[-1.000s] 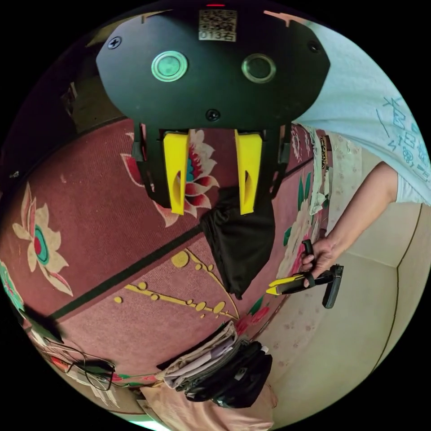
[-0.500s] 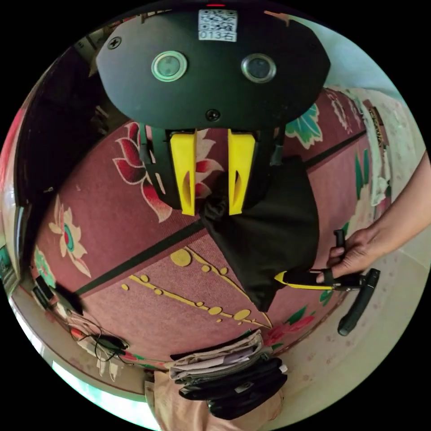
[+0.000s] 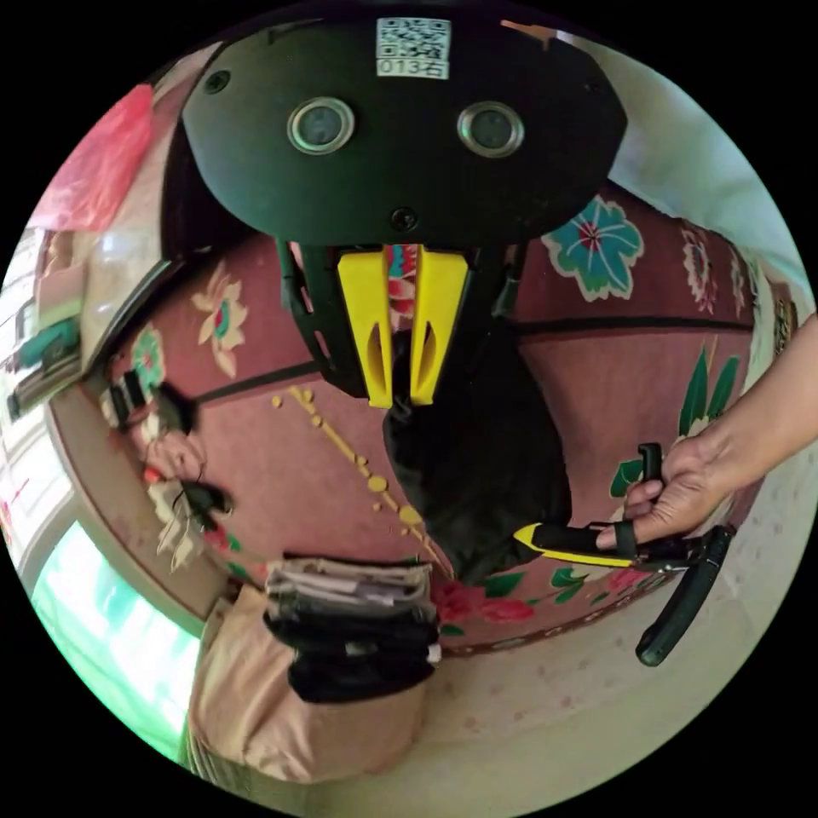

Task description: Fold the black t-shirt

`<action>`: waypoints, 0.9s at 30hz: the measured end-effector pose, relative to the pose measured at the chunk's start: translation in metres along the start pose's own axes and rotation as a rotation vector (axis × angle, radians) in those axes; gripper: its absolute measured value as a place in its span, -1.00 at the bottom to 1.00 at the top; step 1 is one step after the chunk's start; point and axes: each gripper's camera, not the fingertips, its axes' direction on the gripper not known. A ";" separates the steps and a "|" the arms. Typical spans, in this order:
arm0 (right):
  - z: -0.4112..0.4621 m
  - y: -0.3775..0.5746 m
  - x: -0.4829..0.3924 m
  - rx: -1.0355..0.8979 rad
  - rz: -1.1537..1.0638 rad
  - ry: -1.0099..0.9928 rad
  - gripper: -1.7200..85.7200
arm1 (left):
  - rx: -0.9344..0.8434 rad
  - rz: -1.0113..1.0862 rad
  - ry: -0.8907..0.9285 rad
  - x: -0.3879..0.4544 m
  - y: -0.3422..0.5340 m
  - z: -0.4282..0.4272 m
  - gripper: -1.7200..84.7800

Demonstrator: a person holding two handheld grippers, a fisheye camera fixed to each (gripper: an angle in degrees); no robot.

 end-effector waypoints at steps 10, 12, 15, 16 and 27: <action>-0.109 -0.216 0.062 0.387 -0.400 0.182 -0.89 | 0.412 -0.149 -0.030 -0.011 -0.067 -0.102 -0.87; -0.120 -0.278 0.080 0.444 -0.461 0.209 -0.89 | 0.460 -0.135 -0.069 -0.019 -0.098 -0.106 -0.86; -0.131 -0.392 0.111 0.498 -0.516 0.240 -0.89 | 0.536 -0.175 -0.075 -0.047 -0.149 -0.105 -0.86; -0.132 -0.436 0.119 0.519 -0.544 0.273 -0.89 | 0.550 -0.209 -0.062 -0.062 -0.169 -0.101 -0.85; 0.090 -0.727 0.133 0.084 -0.712 0.403 -0.89 | 0.212 -0.401 -0.137 -0.189 -0.256 0.084 -0.84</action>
